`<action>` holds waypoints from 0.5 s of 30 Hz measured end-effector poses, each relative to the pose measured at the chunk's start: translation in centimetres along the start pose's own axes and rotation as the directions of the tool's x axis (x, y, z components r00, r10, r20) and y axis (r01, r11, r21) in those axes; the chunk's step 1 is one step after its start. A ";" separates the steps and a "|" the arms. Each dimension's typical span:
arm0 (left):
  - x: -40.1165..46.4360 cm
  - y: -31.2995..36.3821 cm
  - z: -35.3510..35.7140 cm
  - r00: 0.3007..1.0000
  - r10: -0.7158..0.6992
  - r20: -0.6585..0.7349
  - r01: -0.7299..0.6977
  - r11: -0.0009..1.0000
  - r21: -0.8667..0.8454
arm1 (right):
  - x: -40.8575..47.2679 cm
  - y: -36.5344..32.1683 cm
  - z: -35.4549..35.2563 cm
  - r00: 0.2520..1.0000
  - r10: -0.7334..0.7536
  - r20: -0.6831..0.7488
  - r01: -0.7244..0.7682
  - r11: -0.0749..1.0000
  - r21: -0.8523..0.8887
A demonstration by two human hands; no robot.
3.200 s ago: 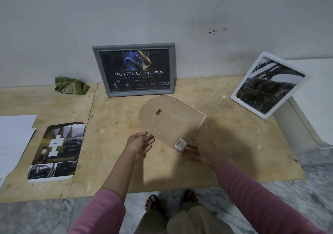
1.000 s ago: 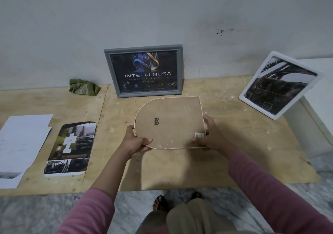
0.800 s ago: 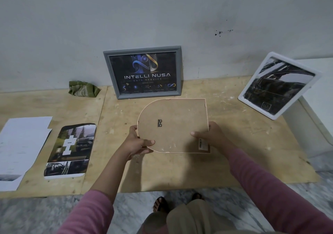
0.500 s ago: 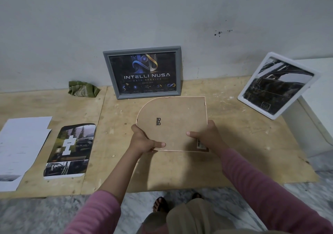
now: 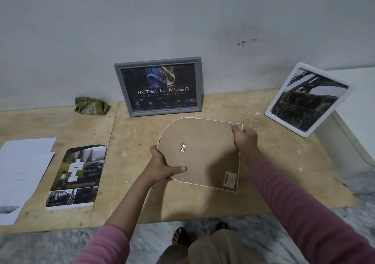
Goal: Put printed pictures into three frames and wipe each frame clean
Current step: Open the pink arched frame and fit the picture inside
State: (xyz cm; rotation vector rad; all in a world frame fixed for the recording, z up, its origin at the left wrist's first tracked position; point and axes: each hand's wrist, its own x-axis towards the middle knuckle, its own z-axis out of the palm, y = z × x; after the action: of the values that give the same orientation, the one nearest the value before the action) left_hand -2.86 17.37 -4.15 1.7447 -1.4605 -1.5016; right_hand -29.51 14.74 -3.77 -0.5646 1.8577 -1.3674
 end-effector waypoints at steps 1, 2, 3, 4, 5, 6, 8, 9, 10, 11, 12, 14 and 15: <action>0.0 -0.1 0.1 0.999 -0.003 -0.047 0.003 1.000 -0.004 | 0.3 0.1 0.0 1.000 0.004 -0.018 -0.004 1.000 -0.025; 0.2 0.0 0.0 0.993 -0.015 -0.116 0.015 1.000 0.002 | 0.5 0.2 0.0 1.000 -0.010 -0.026 0.009 0.999 -0.044; 0.3 0.3 -0.1 0.982 -0.024 -0.188 0.027 1.000 0.012 | 0.7 0.3 -0.1 0.999 -0.025 -0.025 0.024 0.998 -0.056; 0.7 0.4 -0.3 0.967 -0.026 -0.253 0.032 0.999 0.018 | 0.9 0.4 -0.2 0.999 -0.034 -0.024 0.032 0.998 -0.059; 1.0 0.6 -0.6 0.954 -0.017 -0.300 0.023 1.000 0.017 | 1.0 0.6 -0.4 0.999 -0.036 -0.026 0.035 0.997 -0.063; 1.3 0.8 -1.0 0.945 -0.004 -0.327 0.007 1.000 0.009 | 1.2 0.8 -0.6 0.999 -0.036 -0.025 0.035 0.997 -0.062; 1.8 1.0 -1.5 0.940 0.028 -0.341 -0.023 1.000 0.018 | 1.4 1.1 -0.7 1.000 -0.022 -0.020 0.021 0.998 -0.061; 1.9 1.2 -1.6 0.938 0.052 -0.343 -0.042 0.998 0.037 | 1.4 1.0 -0.8 1.000 -0.016 -0.017 0.015 0.998 -0.056; 2.0 1.3 -1.6 0.934 0.076 -0.349 -0.059 0.997 0.058 | 1.3 1.1 -0.8 1.000 -0.006 -0.019 0.004 0.998 -0.060; 2.1 1.5 -1.6 0.927 0.095 -0.363 -0.073 0.995 0.075 | 1.2 1.1 -0.9 1.000 0.002 -0.015 -0.003 0.998 -0.065; 2.3 1.8 -1.6 0.920 0.107 -0.377 -0.086 0.994 0.072 | 1.2 1.2 -1.0 1.000 0.005 -0.002 -0.005 0.997 -0.074; 2.6 2.3 -1.6 0.918 0.092 -0.386 -0.106 0.994 -0.016 | 0.8 1.5 -1.1 0.998 -0.003 0.060 0.009 0.994 -0.112; 2.7 2.7 -1.6 0.925 0.064 -0.376 -0.105 0.990 -0.091 | 0.5 1.6 -1.2 0.995 -0.008 0.095 0.022 0.990 -0.139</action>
State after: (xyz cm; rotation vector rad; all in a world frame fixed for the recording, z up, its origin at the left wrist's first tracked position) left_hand -2.91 13.52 -2.64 1.7583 -1.2173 -1.1067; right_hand -30.61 15.63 -5.30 -0.7037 1.8850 -1.2051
